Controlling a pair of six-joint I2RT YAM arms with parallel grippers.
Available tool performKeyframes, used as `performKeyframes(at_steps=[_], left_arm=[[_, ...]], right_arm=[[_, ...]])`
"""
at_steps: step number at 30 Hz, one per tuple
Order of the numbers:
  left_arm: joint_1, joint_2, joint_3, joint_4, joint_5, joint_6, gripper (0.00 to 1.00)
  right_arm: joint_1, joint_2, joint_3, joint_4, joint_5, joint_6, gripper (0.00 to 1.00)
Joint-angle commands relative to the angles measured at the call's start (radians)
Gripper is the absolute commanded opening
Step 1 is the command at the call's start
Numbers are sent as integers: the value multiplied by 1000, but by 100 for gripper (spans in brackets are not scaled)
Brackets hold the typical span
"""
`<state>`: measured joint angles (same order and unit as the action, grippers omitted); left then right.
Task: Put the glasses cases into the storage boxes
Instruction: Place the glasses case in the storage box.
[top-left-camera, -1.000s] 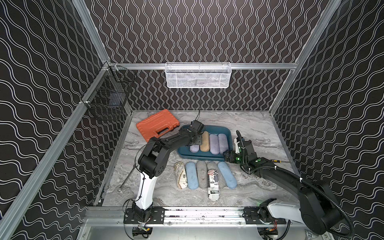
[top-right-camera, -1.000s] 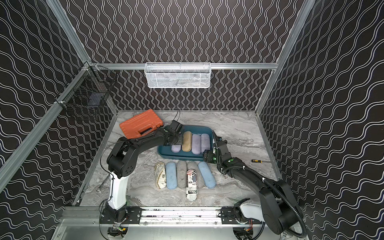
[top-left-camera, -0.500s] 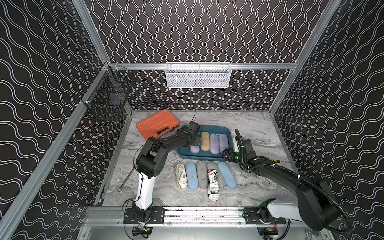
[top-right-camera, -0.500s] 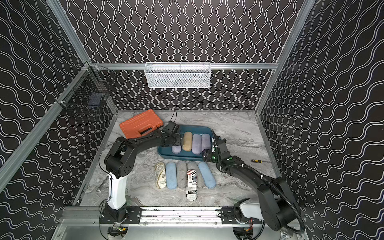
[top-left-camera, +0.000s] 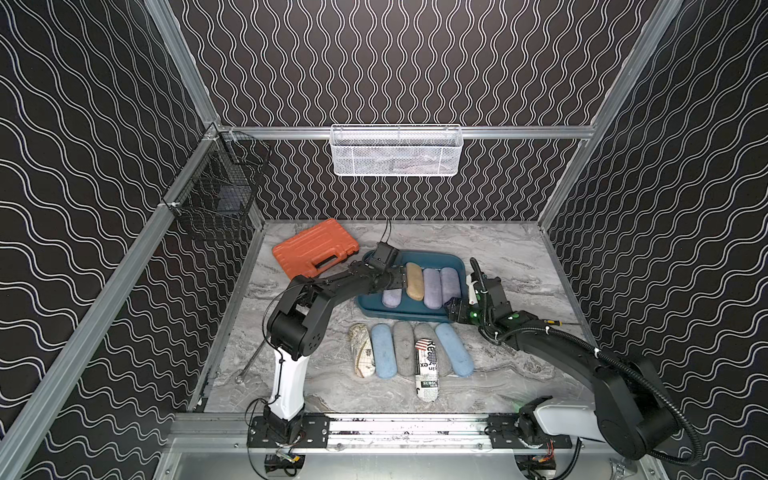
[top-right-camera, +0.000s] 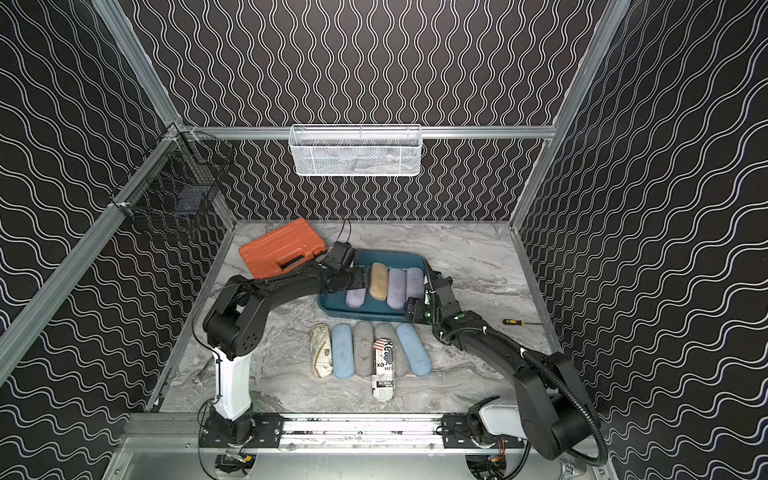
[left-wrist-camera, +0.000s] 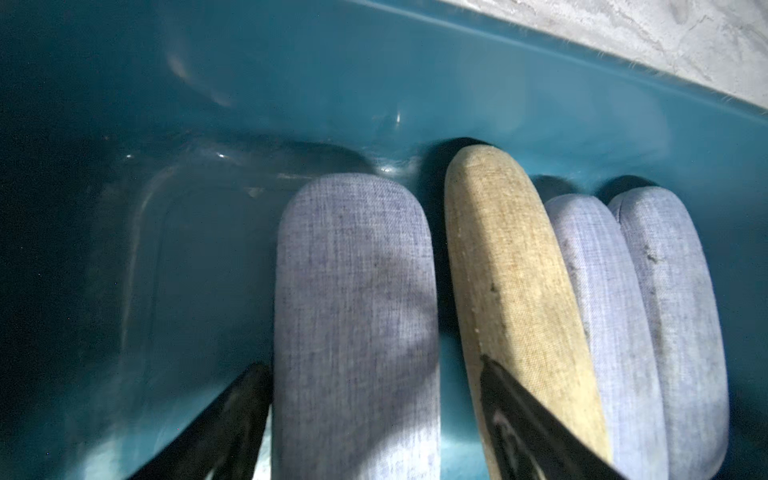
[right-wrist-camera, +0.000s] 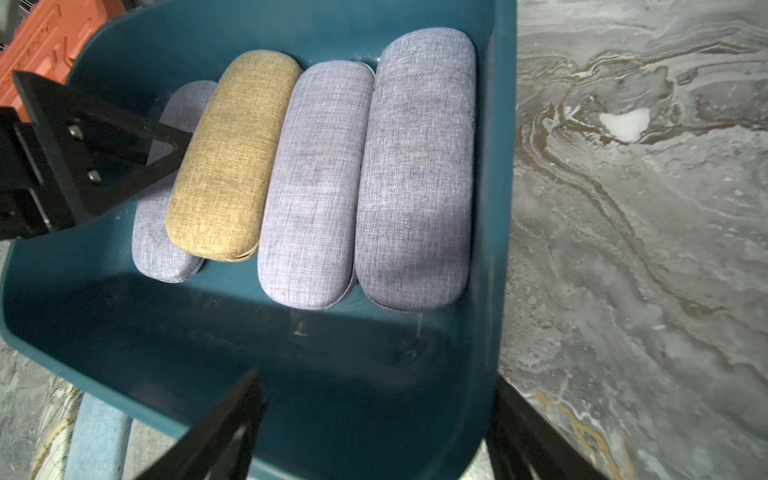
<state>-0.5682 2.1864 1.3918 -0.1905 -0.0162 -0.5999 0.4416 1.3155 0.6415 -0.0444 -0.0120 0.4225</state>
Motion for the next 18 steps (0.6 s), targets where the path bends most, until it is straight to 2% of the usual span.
performKeyframes(at_steps=[1,3,10,18], left_arm=[[0,-7,7,13,-19,-15,80],[-1,-4,21,-34,-60,-21,78],[-2,-17,4,-33,-101,-12,76],[-2,-1,-8,54,20,-10,76]], right_arm=[[1,-3,4,26,-17,-1,82],[1,0,4,27,-18,-2,82],[0,8,1,37,-26,3,82],[1,18,6,38,-32,4,82]])
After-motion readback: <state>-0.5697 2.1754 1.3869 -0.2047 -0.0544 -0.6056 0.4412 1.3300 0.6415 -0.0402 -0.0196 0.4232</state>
